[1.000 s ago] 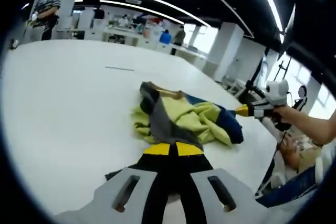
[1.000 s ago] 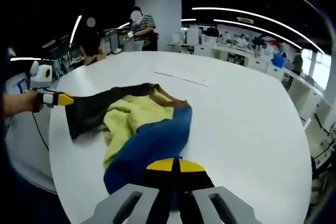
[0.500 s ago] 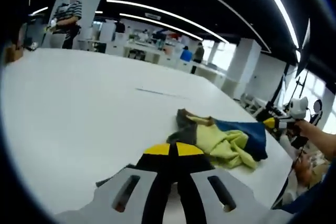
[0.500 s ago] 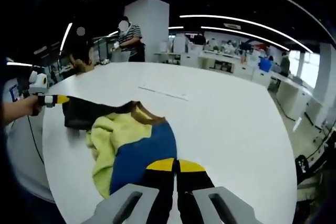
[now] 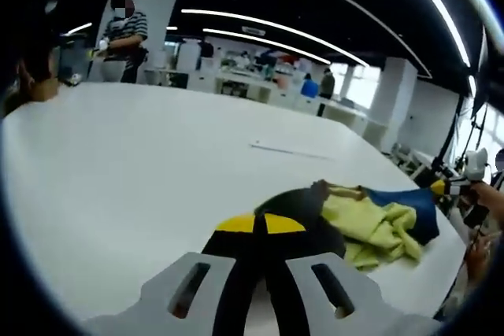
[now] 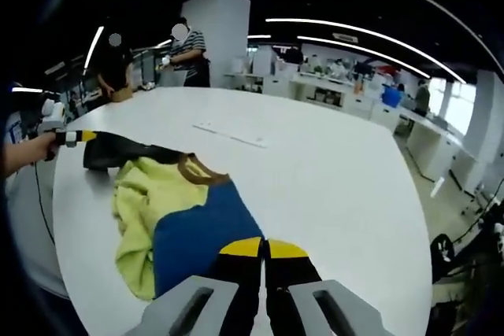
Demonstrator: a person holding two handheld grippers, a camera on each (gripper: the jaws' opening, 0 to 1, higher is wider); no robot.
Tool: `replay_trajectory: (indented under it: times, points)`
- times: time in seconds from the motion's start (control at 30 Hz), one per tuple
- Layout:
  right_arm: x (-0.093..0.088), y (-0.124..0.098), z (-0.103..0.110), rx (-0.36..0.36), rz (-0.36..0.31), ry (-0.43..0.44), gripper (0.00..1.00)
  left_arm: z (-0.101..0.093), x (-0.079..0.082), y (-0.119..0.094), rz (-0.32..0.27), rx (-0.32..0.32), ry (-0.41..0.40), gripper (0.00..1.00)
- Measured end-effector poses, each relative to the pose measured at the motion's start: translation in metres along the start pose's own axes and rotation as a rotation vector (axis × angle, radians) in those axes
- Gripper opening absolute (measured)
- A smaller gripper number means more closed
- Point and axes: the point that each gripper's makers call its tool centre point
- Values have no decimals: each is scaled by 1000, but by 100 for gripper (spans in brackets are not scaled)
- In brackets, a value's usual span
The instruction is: Fold the garment on the visible template until the final outline fits inside the template.
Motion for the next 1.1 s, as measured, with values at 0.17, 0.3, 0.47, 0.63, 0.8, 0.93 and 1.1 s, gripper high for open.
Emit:
replay_trajectory:
  times: [0.17,0.3,0.47,0.63,0.8,0.93,1.1]
  points:
    - [-4,4,-5,-16,21,-7,0,19,-6,6,27,21,42,0]
    - [-6,10,-13,-33,29,-3,0,33,-14,10,62,35,85,0]
    - [-12,19,-29,-62,54,-5,0,48,-22,17,96,53,96,0]
    - [-20,27,-45,-95,84,5,0,57,-31,24,137,61,131,0]
    - [-35,33,-58,-123,128,9,0,66,-40,32,180,71,171,0]
    - [-49,37,-66,-140,172,-6,0,71,-45,35,204,74,198,0]
    - [-58,42,-74,-153,203,-12,0,76,-54,37,237,65,209,0]
Point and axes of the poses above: the point that each gripper's makers call its tool centre point, and the gripper's own axes: y roughly forward along the fingers, z roughly to its left, x roughly out of its top, and after that the axes turned 15 degrees about -z, right-handed
